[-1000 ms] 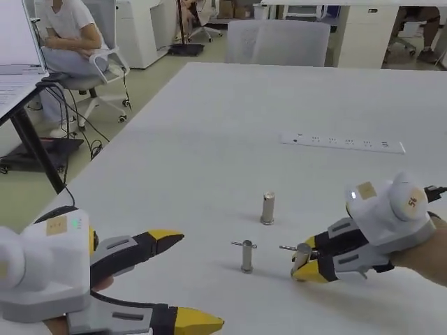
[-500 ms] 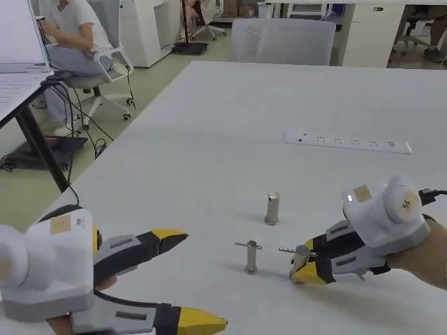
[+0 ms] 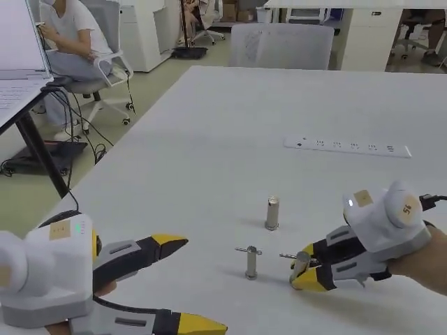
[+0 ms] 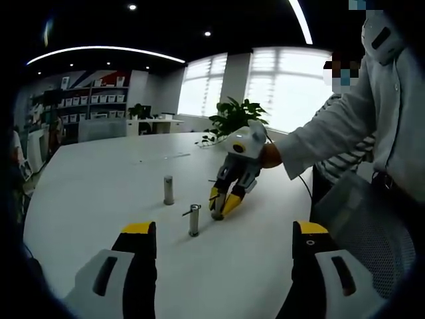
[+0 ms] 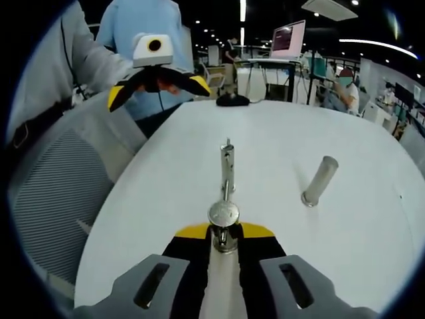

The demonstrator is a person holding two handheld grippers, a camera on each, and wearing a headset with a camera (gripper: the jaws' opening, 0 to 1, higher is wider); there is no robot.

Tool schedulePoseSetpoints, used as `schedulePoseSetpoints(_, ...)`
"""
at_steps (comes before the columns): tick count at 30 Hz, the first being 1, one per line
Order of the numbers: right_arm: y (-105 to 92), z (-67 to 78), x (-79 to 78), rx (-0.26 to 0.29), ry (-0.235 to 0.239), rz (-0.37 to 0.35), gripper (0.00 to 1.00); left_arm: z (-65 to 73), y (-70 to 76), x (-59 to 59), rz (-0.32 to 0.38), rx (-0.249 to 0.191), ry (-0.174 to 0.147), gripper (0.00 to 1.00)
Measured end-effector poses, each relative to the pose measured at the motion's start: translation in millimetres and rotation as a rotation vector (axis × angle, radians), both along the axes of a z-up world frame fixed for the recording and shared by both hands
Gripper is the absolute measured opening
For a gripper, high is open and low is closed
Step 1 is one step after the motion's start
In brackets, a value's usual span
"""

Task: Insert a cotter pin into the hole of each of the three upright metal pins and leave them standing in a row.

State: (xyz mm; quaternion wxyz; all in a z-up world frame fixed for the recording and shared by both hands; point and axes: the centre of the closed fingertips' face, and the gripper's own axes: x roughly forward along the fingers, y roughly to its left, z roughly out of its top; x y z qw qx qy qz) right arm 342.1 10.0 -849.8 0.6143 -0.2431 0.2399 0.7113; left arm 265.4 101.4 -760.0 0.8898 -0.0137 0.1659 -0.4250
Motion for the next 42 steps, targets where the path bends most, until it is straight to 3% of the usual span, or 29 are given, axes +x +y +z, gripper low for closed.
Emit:
schedulePoseSetpoints(10, -11.9, 4.9, 2.1, 0.002, 0.023, -0.054, 0.28, 2.3, 0.3, 0.3, 0.006, -0.007, -0.009, 0.84)
schedulePoseSetpoints(15, -28.3, 5.6, 1.9, -0.014, 0.018, -0.056, 0.28, 2.4, -0.1, 0.3, 0.006, -0.006, -0.011, 0.84)
schedulePoseSetpoints(27, -64.6, 9.7, 21.2, -0.069, -0.009, -0.106, 0.28, 3.4, 0.0, 0.9, 0.008, -0.005, -0.020, 0.84)
schedulePoseSetpoints(33, -62.9, 21.4, 36.9, -0.061, -0.029, -0.131, 0.28, 5.0, -0.1, 0.3, 0.009, -0.007, -0.023, 0.84)
schedulePoseSetpoints(42, -36.4, 39.3, 57.7, -0.025, -0.060, -0.122, 0.28, 5.4, -0.1, -0.7, 0.012, -0.008, -0.021, 0.84)
